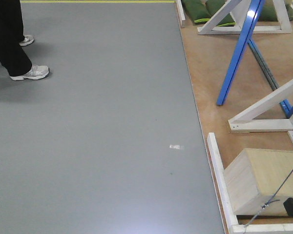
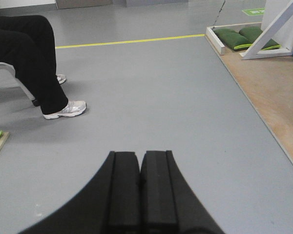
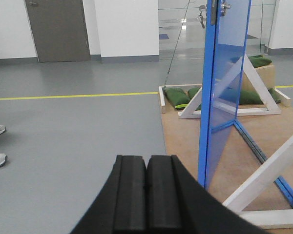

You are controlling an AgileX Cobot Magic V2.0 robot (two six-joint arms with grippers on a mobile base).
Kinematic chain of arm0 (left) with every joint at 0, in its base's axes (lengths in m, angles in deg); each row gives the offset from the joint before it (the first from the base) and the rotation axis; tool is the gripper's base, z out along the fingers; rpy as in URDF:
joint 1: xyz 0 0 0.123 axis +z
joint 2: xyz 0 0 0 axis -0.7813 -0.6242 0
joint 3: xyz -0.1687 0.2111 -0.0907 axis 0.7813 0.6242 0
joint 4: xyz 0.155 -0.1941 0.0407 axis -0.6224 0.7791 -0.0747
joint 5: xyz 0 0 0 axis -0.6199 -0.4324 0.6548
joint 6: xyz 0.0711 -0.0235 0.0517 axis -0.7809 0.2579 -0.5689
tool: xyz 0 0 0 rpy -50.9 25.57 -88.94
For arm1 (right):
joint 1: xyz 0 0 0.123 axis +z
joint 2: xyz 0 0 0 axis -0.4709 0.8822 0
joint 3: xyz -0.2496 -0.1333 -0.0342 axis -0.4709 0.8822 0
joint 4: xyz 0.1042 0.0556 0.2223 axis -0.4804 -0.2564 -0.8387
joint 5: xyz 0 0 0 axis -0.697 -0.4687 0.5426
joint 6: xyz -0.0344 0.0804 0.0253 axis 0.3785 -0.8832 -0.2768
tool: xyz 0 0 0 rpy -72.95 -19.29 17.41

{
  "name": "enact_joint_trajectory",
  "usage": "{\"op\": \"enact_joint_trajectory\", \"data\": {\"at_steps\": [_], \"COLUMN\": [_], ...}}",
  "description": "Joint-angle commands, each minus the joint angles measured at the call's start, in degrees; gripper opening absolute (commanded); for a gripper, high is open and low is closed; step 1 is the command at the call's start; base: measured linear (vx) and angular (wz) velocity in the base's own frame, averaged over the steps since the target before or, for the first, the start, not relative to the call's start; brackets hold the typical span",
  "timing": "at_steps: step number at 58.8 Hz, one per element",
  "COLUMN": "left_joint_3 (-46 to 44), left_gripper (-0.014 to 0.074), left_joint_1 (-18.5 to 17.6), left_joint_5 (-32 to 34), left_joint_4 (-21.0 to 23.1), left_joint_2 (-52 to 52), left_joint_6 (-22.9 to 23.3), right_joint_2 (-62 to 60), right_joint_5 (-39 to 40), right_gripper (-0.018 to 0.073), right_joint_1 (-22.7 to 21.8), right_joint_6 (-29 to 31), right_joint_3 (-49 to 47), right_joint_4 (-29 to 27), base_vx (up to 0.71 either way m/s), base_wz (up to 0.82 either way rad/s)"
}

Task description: Move to blue door and open it

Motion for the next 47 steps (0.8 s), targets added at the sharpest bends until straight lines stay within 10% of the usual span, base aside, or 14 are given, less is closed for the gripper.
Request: {"op": "enact_joint_trajectory", "data": {"at_steps": [1,47], "left_joint_3": [0.2,0.2], "left_gripper": [0.007,0.007], "left_joint_1": [0.1,0.1], "left_joint_5": [4.5,4.5], "left_joint_4": [0.0,0.0], "left_joint_2": [0.9,0.9], "left_joint_6": [0.2,0.2], "right_joint_2": [-1.2,-1.2], "right_joint_5": [4.8,4.8], "right_gripper": [0.0003,0.0003], "right_joint_1": [-0.4,-0.4], "right_joint_6": [0.6,0.6], "right_joint_3": [1.1,1.1], "right_joint_4": [0.2,0.2], "base_vx": [0.41,0.41], "base_wz": [-0.02,0.02]}}
